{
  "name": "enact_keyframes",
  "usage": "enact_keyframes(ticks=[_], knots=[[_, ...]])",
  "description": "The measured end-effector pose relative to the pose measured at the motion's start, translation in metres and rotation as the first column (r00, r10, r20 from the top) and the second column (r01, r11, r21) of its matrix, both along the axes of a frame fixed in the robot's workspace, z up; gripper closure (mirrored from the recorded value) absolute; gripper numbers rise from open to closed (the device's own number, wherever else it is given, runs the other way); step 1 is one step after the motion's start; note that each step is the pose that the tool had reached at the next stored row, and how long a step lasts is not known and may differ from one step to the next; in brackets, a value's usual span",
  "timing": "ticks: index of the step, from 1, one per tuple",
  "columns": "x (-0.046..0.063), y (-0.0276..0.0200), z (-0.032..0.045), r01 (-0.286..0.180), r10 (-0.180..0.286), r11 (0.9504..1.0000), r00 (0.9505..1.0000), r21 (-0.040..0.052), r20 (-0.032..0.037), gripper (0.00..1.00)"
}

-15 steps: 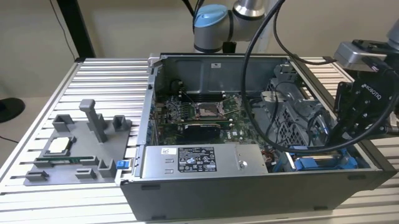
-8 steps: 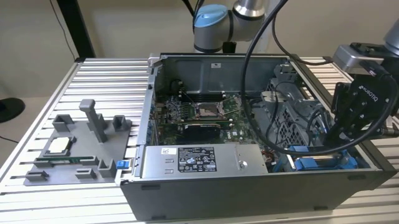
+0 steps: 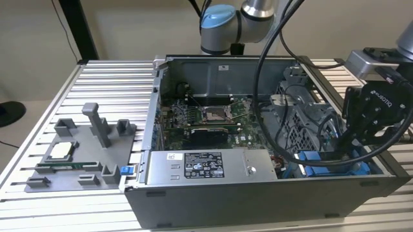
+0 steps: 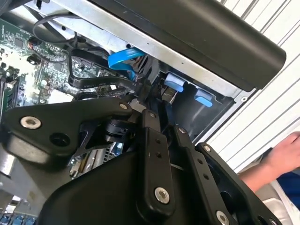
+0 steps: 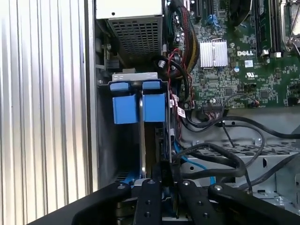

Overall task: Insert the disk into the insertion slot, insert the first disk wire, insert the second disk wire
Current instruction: 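Insert the first disk wire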

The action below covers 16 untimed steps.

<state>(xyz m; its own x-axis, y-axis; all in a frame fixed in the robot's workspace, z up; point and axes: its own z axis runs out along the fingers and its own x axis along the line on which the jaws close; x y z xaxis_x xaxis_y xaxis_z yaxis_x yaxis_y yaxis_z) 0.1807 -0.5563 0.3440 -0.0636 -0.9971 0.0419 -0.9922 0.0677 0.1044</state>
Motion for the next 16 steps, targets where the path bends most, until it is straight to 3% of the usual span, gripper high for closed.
enact_keyframes(ticks=[16], knots=[[0.0,-0.0001,-0.0047,-0.007,0.007,1.0,1.0,0.0,0.0,1.0]])
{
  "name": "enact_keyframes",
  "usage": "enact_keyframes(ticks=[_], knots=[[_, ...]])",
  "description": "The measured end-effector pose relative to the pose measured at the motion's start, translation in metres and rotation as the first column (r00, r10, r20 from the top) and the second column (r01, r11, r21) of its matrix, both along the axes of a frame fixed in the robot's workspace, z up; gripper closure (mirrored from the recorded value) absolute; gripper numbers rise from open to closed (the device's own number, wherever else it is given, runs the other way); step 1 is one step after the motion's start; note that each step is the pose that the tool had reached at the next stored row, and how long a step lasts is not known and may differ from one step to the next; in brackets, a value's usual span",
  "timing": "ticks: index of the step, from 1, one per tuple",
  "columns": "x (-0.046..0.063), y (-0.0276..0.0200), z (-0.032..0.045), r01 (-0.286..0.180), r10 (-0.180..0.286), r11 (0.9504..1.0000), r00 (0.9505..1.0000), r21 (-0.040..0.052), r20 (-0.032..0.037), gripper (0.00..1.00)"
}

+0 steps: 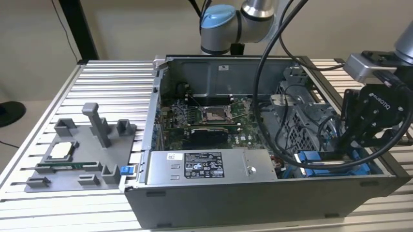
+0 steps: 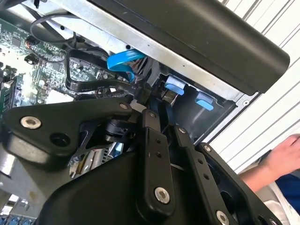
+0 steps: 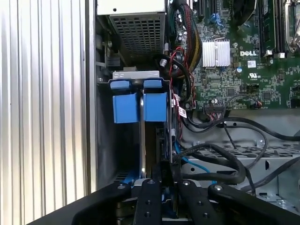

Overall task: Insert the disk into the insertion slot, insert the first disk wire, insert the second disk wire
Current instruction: 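Insert the first disk wire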

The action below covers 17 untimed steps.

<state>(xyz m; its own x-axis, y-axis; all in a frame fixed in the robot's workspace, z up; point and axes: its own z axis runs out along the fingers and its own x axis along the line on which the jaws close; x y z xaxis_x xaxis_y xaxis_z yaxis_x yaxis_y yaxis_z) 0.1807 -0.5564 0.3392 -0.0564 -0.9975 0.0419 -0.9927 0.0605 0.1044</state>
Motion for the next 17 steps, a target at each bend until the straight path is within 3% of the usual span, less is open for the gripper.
enact_keyframes(ticks=[5,12,17], knots=[[0.0,0.0,-0.0023,0.0,0.0,1.0,1.0,0.0001,0.0,1.0],[0.0,-0.0005,-0.0117,0.0,0.0,1.0,1.0,0.0019,0.0,1.0],[0.0,-0.0005,-0.0119,0.0,0.0,1.0,1.0,0.0016,0.0001,1.0]])
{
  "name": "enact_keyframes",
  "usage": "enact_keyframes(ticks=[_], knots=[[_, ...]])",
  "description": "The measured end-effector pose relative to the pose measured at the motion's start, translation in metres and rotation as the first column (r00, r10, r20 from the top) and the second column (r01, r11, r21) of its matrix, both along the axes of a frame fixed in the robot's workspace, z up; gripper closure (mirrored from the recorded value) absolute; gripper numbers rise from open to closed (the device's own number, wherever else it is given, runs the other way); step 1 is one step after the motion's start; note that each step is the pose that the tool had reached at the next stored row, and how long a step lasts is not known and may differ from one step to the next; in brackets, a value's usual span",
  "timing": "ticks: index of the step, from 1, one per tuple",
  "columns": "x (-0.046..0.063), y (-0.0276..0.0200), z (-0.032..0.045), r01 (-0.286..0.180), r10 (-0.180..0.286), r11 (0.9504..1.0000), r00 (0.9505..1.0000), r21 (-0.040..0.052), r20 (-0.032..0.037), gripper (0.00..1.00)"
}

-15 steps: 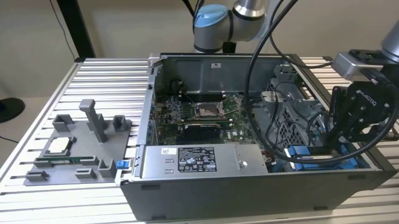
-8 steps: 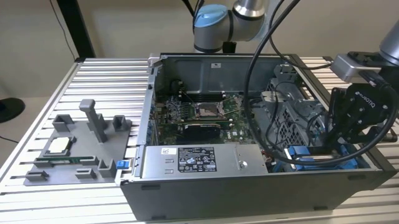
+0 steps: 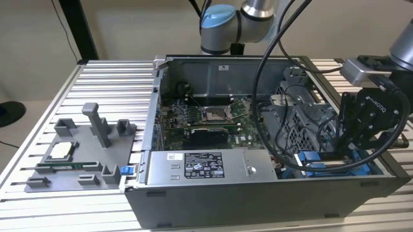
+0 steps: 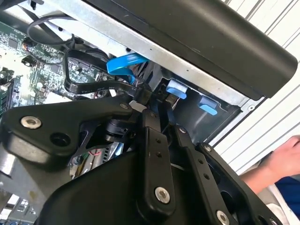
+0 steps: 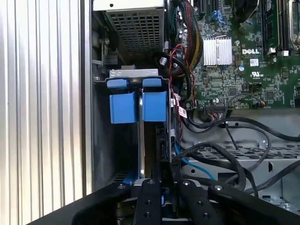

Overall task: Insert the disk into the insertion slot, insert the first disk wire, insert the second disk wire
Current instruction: 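Insert the first disk wire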

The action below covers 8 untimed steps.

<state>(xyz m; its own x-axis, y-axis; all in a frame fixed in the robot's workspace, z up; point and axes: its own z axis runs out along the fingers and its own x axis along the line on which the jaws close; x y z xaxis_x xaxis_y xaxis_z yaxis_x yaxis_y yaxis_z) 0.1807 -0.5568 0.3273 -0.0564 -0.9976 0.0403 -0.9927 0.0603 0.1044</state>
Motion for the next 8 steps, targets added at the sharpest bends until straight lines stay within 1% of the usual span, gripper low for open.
enact_keyframes(ticks=[2,4,8], knots=[[0.0,0.0001,-0.001,0.0,0.0,1.0,1.0,0.0024,-0.0002,1.0],[-0.0001,-0.0001,-0.0016,0.0,0.0,1.0,1.0,0.0027,-0.0002,1.0],[0.0,-0.0001,0.0008,0.0,0.0,1.0,1.0,0.0014,-0.0001,1.0]])
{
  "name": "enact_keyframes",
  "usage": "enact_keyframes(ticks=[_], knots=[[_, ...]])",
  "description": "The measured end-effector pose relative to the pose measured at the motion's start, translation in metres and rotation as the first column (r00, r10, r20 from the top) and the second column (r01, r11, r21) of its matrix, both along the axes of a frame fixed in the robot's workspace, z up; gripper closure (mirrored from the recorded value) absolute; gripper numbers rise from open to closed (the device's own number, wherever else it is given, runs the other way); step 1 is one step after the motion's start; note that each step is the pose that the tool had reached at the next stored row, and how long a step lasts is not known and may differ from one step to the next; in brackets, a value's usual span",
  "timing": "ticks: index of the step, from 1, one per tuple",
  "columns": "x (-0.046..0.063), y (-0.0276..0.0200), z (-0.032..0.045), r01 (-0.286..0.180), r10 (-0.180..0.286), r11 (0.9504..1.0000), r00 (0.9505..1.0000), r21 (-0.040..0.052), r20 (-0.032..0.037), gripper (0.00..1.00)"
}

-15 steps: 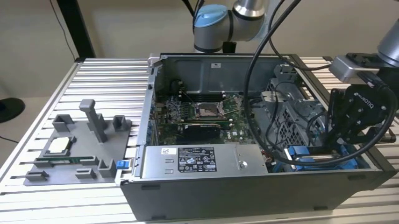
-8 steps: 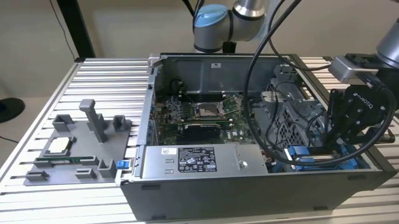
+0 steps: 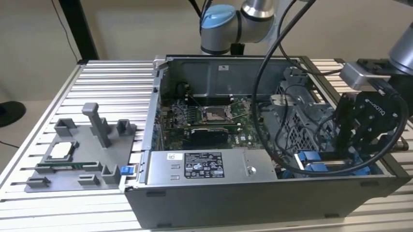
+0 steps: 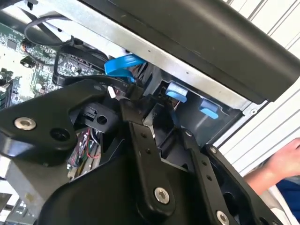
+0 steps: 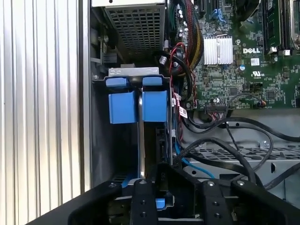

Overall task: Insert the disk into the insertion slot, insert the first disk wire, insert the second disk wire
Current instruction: 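Insert the first disk wire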

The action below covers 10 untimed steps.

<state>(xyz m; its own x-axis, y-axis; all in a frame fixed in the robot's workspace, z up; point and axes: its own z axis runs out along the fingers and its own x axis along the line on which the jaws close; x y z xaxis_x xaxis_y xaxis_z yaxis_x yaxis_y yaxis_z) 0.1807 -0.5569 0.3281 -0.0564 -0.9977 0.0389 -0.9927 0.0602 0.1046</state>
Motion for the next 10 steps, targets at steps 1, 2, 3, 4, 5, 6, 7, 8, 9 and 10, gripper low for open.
enact_keyframes(ticks=[1,2,3,4,5,6,7,8,9,10], knots=[[0.0,-0.0001,0.0015,0.0,0.0,1.0,1.0,0.0,0.0,1.0],[0.0,0.0,0.0038,0.0,0.0,1.0,1.0,-0.0008,0.0001,1.0],[0.0,0.0,0.0055,0.0,0.0,1.0,1.0,-0.0004,0.0,1.0],[0.0,0.0,0.0077,0.0,0.0,1.0,1.0,-0.0003,0.0,1.0],[0.0,0.0,0.0101,0.0,0.0,1.0,1.0,-0.0004,0.0,1.0],[0.0,0.0,0.0125,0.0,0.0,1.0,1.0,-0.0003,0.0,1.0],[0.0,0.0,0.0153,0.0,0.0,1.0,1.0,-0.0004,0.0,1.0],[0.0,0.0,0.0181,0.0,0.0,1.0,1.0,-0.0004,0.0,1.0],[0.0,0.0,0.0212,0.0,0.0,1.0,1.0,-0.0004,0.0,1.0],[0.0,0.0,0.0245,0.0,0.0,1.0,1.0,-0.0004,0.0,1.0]])
